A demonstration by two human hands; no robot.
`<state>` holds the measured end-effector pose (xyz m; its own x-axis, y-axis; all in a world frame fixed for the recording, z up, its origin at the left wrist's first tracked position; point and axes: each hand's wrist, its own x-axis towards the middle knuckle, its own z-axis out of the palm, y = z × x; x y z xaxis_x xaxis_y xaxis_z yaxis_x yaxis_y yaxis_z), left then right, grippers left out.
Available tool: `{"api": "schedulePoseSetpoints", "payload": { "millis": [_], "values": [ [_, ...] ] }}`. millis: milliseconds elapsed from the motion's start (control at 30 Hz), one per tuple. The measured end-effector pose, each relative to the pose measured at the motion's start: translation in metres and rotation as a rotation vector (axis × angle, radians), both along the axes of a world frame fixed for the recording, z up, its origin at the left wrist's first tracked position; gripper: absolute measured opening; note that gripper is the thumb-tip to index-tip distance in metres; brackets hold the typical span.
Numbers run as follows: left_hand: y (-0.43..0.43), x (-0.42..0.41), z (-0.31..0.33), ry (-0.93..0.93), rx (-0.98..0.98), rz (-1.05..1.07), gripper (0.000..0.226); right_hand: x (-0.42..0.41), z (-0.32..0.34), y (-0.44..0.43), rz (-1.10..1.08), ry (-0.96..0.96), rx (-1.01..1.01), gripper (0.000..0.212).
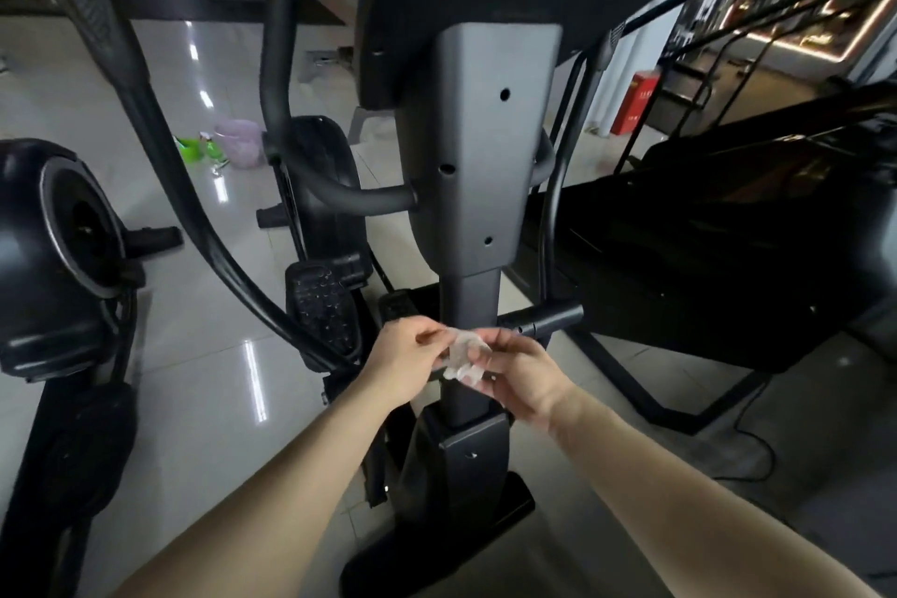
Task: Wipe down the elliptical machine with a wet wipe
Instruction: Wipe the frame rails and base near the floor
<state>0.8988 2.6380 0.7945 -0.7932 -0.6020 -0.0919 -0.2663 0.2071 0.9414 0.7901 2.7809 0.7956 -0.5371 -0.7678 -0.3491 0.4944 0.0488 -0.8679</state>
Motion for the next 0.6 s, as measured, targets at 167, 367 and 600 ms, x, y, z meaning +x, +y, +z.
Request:
{"api": "schedulePoseSetpoints", "payload": {
  "millis": [167,367,600],
  "values": [
    [-0.016,-0.013,0.072,0.157,-0.131,0.02,0.013,-0.018,0.076,-0.015,-0.093,0.082,-0.146,0.01],
    [-0.018,-0.016,0.178,0.419,-0.271,0.1,0.016,-0.04,0.178,-0.027,-0.316,0.347,-0.338,0.011],
    [-0.007,0.0,0.277,0.843,-0.523,0.377,0.013,-0.024,0.306,-0.016,-0.811,1.025,-0.401,0.009]
  ]
}}
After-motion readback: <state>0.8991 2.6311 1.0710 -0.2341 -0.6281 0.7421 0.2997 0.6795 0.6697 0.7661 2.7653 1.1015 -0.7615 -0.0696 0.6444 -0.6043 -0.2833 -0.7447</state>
